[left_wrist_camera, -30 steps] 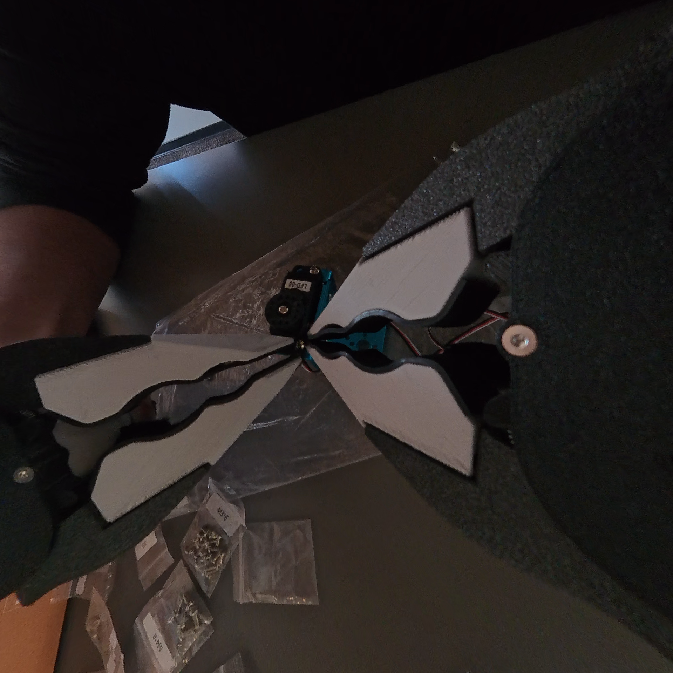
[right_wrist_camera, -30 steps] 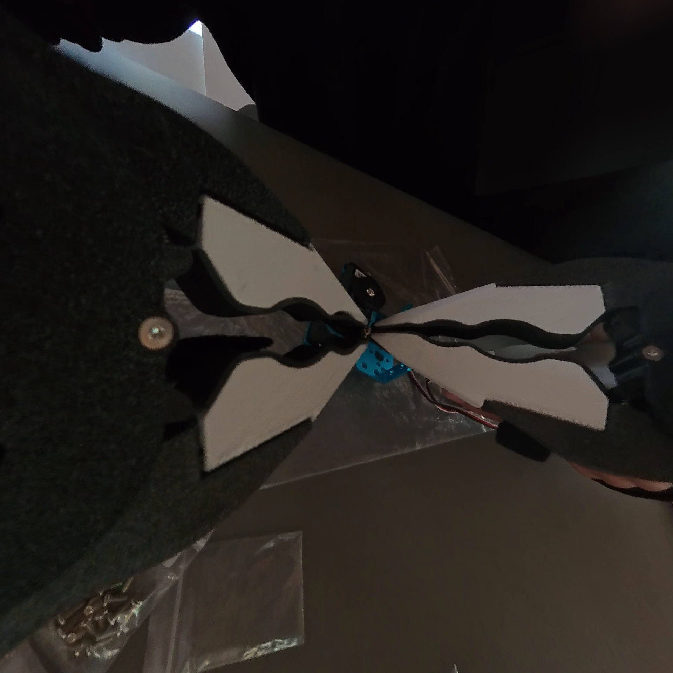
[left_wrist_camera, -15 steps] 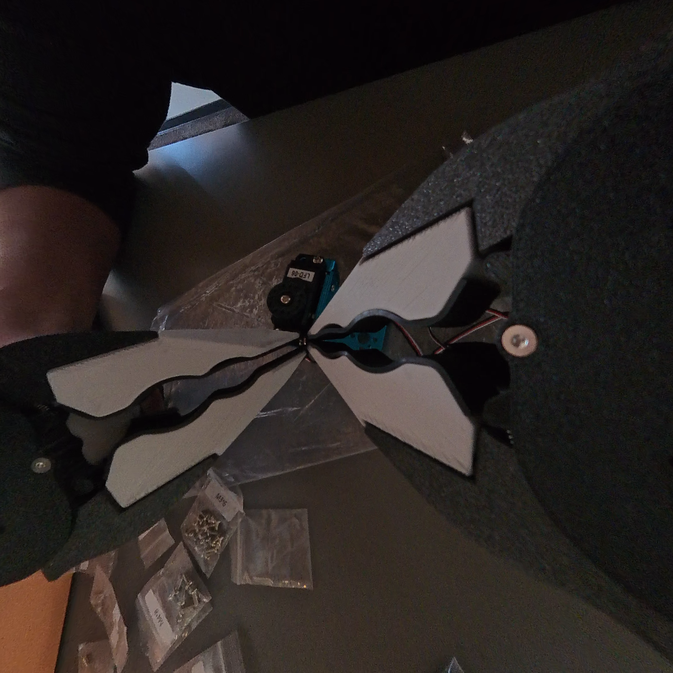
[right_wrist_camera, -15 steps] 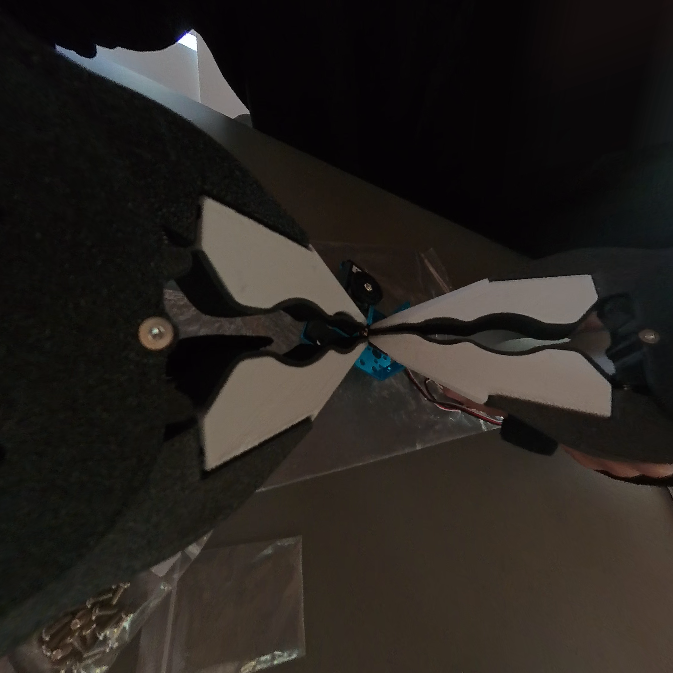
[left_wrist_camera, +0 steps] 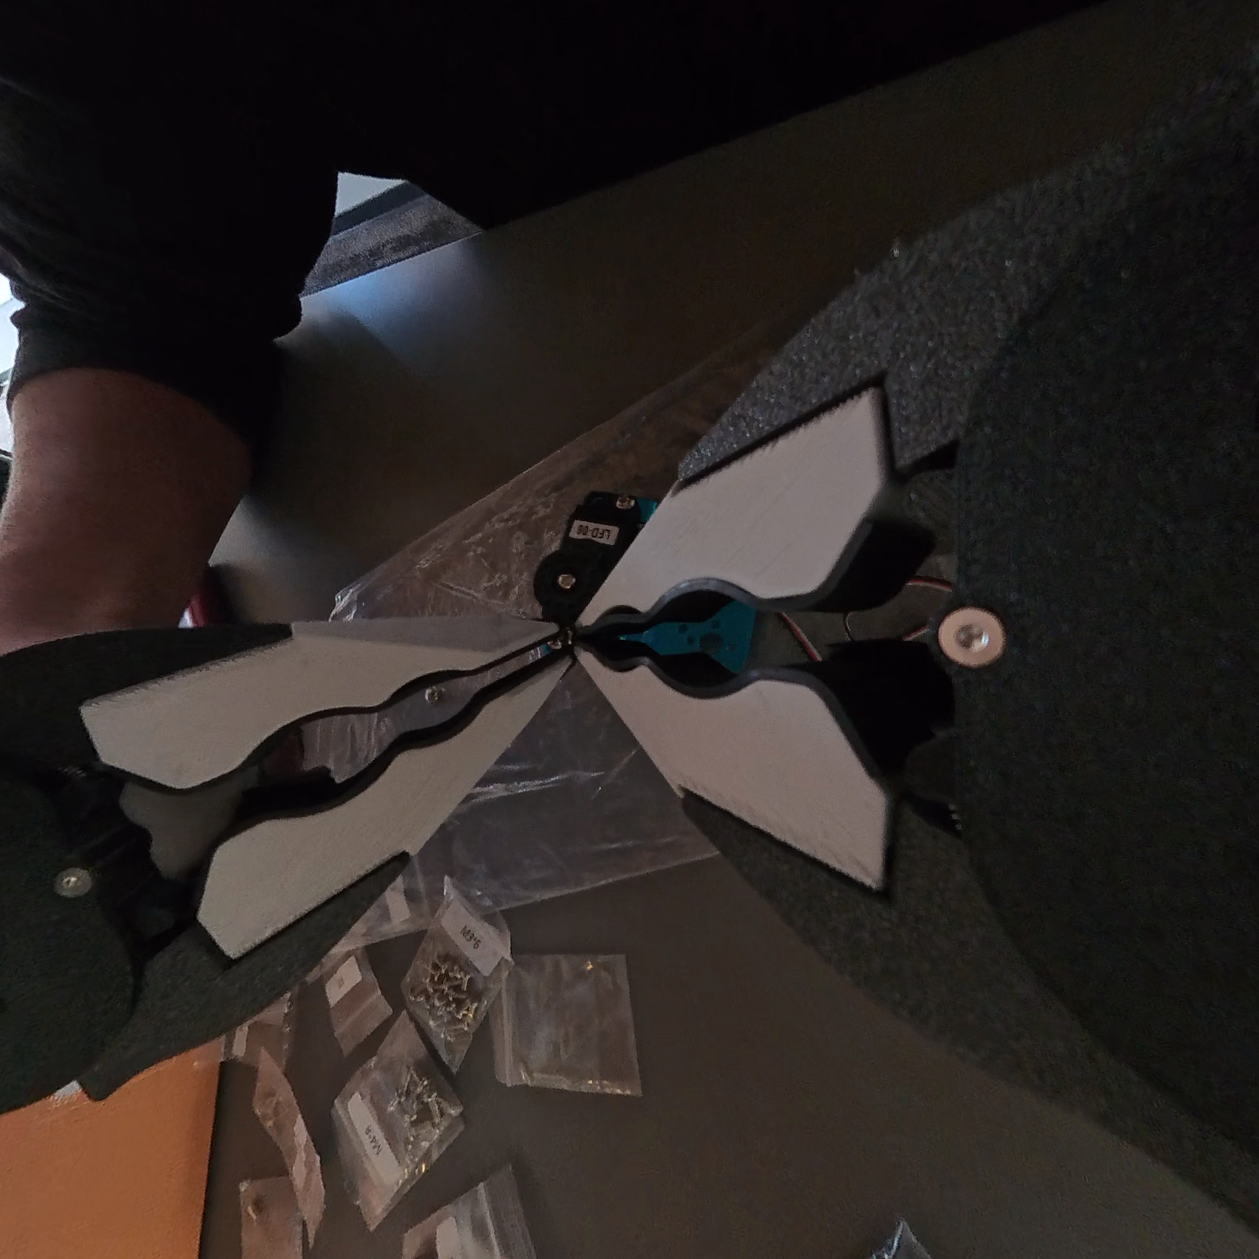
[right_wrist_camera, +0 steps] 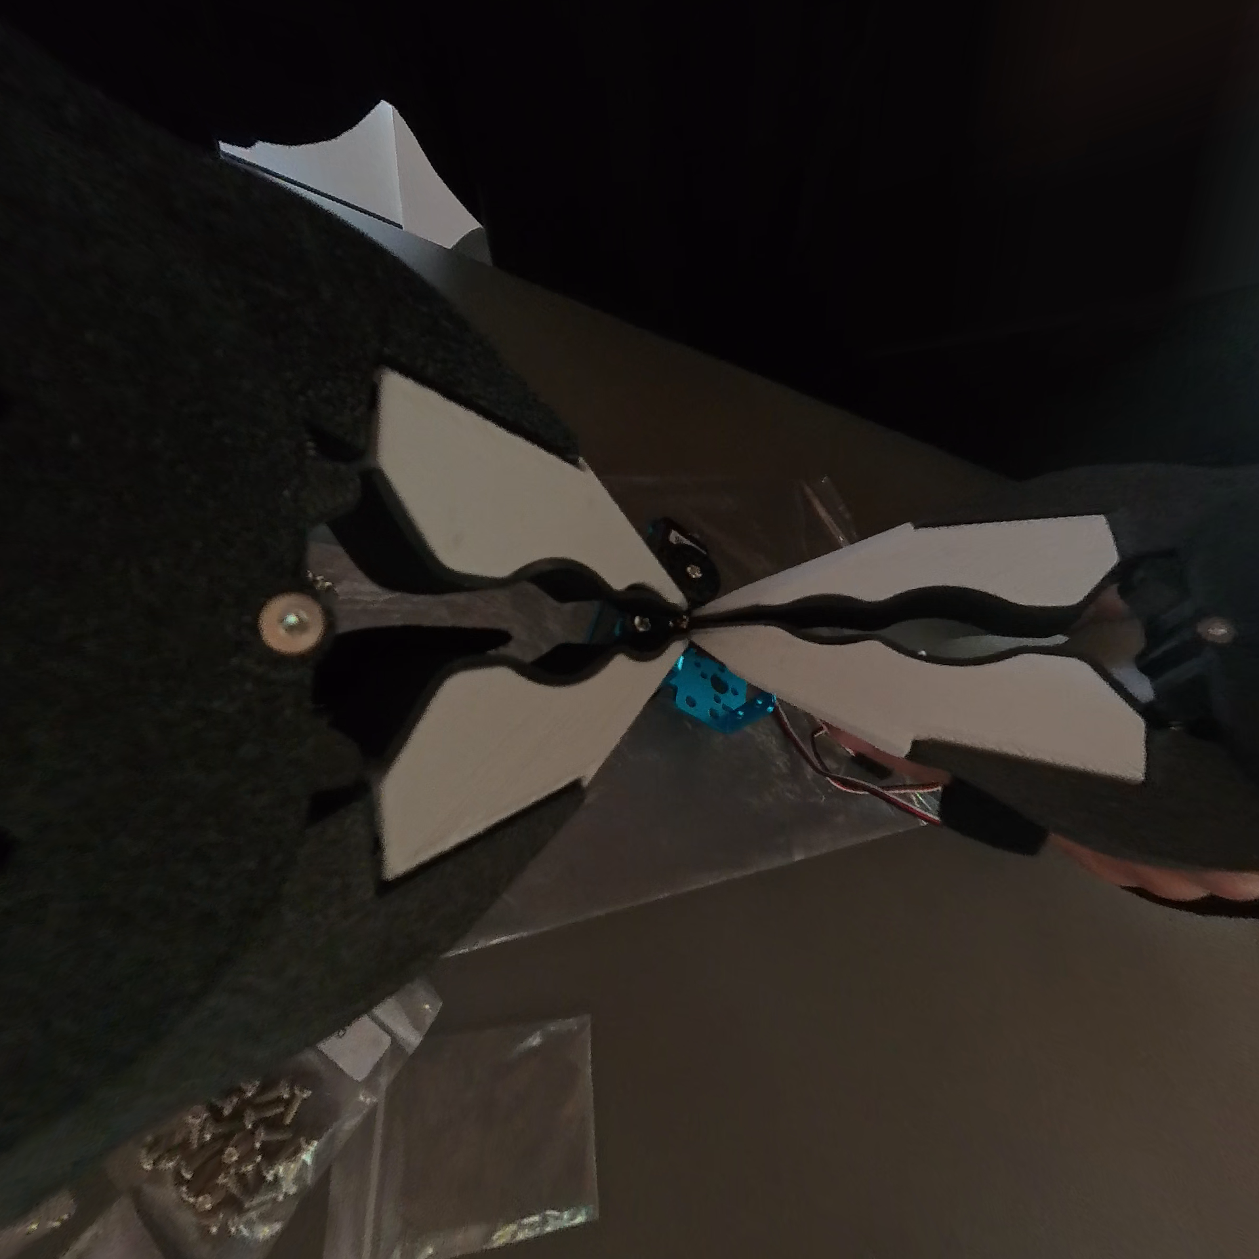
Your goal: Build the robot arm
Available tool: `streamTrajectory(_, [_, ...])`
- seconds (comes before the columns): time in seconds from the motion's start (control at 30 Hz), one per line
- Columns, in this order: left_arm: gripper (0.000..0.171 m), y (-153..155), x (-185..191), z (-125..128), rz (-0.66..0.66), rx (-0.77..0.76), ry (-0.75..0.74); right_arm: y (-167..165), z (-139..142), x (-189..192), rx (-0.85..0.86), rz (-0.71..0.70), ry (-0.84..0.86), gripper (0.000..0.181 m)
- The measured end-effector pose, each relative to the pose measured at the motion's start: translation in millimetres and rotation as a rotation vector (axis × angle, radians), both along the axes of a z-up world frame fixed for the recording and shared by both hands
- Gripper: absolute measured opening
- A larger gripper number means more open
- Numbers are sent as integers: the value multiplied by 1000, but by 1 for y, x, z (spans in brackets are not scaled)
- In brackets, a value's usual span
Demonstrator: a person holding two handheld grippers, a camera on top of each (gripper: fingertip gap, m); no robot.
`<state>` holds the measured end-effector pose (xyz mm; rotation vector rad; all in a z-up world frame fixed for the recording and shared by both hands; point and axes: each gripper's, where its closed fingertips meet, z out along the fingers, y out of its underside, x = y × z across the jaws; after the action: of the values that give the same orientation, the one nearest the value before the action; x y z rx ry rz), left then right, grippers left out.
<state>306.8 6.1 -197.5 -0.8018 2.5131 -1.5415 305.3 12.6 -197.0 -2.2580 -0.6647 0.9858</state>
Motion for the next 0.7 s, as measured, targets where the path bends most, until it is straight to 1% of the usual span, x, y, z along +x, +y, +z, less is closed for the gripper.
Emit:
streamTrajectory(0.1, [0,0,2,-3,5,14,0,0,-3,2,-24,-11,-14,2])
streamTrajectory(0.3, [0,0,0,-5,-22,-14,73,-1,-6,0,-68,-8,-15,2])
streamTrajectory(0.53, [0,2,-2,-5,-36,36,21,1,-6,-1,-55,-12,-61,2])
streamTrajectory(0.7, [0,2,-2,-6,-44,37,16,1,-6,-2,-61,-13,-33,2])
